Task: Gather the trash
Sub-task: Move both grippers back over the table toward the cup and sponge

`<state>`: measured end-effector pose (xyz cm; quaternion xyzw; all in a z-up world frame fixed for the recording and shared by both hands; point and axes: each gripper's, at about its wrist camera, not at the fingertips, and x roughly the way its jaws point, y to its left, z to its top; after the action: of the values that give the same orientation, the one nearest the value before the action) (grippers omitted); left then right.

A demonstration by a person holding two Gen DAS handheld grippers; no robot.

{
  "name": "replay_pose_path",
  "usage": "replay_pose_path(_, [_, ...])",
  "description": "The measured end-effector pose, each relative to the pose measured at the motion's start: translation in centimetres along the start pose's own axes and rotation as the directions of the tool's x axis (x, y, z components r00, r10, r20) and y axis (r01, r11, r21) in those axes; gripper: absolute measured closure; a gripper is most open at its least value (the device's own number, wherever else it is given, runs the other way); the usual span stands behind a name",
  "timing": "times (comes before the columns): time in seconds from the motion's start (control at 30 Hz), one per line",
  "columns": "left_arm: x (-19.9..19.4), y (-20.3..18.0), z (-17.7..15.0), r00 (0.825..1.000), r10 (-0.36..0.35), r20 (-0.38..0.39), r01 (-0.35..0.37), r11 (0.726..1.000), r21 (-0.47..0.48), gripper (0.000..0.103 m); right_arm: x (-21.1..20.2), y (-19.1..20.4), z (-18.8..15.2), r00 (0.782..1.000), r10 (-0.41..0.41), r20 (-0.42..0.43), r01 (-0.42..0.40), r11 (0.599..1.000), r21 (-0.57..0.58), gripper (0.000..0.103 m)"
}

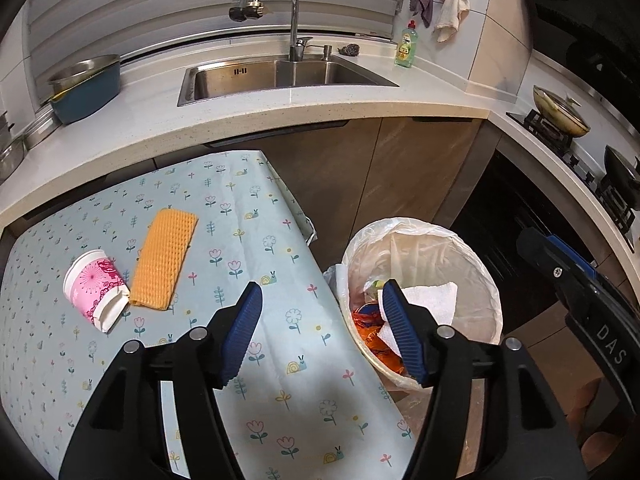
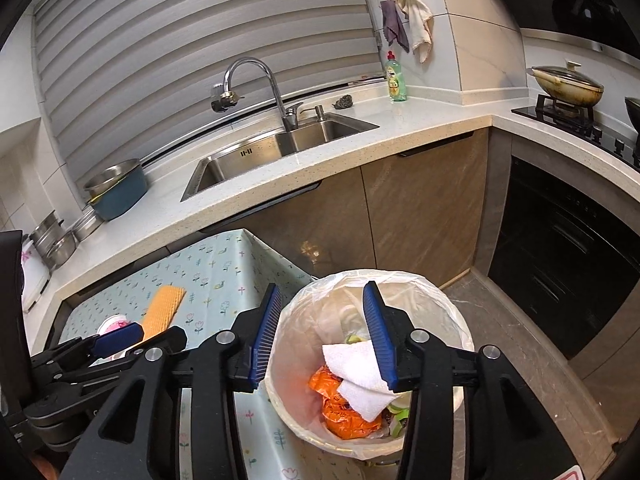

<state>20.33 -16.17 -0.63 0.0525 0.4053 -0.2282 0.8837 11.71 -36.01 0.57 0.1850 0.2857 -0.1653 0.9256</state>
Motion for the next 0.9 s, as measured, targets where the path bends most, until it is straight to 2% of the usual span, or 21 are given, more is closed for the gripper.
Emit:
replay_pose_path(0.1, [-0.3, 1.3, -0.1, 1.0, 0.014, 0.002, -0.014, 1.0, -0.022, 0.042, 0.1, 1.2, 0.0, 1.0, 0.013, -0.001, -0.013, 1.0, -0.016, 0.058])
replay_pose_path(0.17, [-0.5, 2.4, -0.3, 1.0, 0.025, 0.007, -0.025, 0.999, -0.039, 0.036, 0.2, 2.0, -0.1, 1.0, 0.023, -0.004, -0.023, 0.999, -0.025, 0.058])
replay_pose_path(0.3, [-0.9, 4.6, -0.6, 0.998, 0.063, 0.017, -0.062, 0.995, -0.076, 0.031, 0.6, 4.1, -0.4, 0.999, 0.043, -0.015, -0.044, 0.998, -0.049, 0.057])
replay_pose_path(0.8, [-2.3, 13.5, -2.2, 0.99, 0.141, 0.005, -0.137, 0.968, -0.208, 0.03, 2.5, 12.1, -2.1, 0.991, 0.114, -0.065, -0.121, 0.984, -0.129, 0.057])
replay_pose_path(0.9, [-2.6, 15.1, -2.4, 0.988, 0.154, 0.007, -0.149, 0.963, -0.226, 0.028, 2.8, 13.6, -2.5, 0.989, 0.125, -0.073, -0.134, 0.981, -0.142, 0.057])
